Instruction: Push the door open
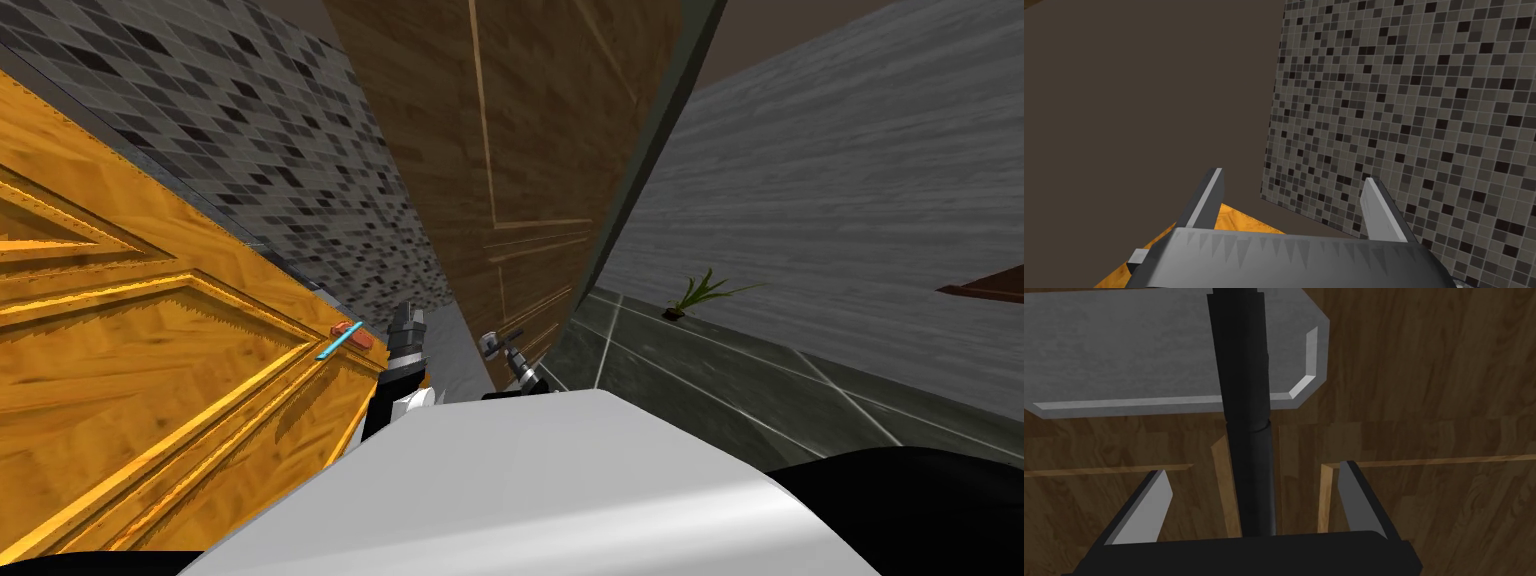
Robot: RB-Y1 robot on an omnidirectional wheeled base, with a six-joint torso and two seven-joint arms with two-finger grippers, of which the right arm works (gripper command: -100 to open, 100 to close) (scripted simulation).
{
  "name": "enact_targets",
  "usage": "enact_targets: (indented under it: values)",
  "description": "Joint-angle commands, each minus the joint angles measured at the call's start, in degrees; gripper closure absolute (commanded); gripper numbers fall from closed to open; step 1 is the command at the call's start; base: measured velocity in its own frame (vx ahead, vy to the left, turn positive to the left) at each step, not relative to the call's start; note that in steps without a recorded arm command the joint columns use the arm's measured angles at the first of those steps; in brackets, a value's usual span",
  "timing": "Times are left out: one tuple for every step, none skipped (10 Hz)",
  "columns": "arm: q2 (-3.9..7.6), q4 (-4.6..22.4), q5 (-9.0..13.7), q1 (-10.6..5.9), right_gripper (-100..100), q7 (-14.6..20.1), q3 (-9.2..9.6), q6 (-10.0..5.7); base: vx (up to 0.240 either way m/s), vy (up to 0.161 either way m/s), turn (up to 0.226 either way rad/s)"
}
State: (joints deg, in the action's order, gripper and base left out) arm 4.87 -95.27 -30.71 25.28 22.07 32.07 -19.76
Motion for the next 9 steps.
enact_targets:
  values:
    - [0.0,0.0,0.0,0.0,-100,0.0,0.0,0.0,0.075,0.046,0.001]
    - [0.0,0.0,0.0,0.0,100,0.0,0.0,0.0,-0.007,-0.004,-0.005]
    - [0.0,0.0,0.0,0.0,100,0.0,0.0,0.0,-0.031,-0.019,0.002]
    - [0.0,0.0,0.0,0.0,100,0.0,0.0,0.0,-0.028,-0.018,0.002]
    - [0.0,0.0,0.0,0.0,100,0.0,0.0,0.0,-0.018,-0.012,0.001]
    - [0.0,0.0,0.0,0.0,100,0.0,0.0,0.0,-0.008,-0.004,0.0]
    - [0.0,0.0,0.0,0.0,100,0.0,0.0,0.0,0.0,0.0,0.0]
    - [-0.18,-0.28,0.15,0.72,-100,-0.34,-0.99,-0.18,-0.129,0.0,-0.202]
    - [-0.37,-0.39,0.21,0.98,-100,-0.46,-1.33,-0.25,-0.233,0.026,-0.197]
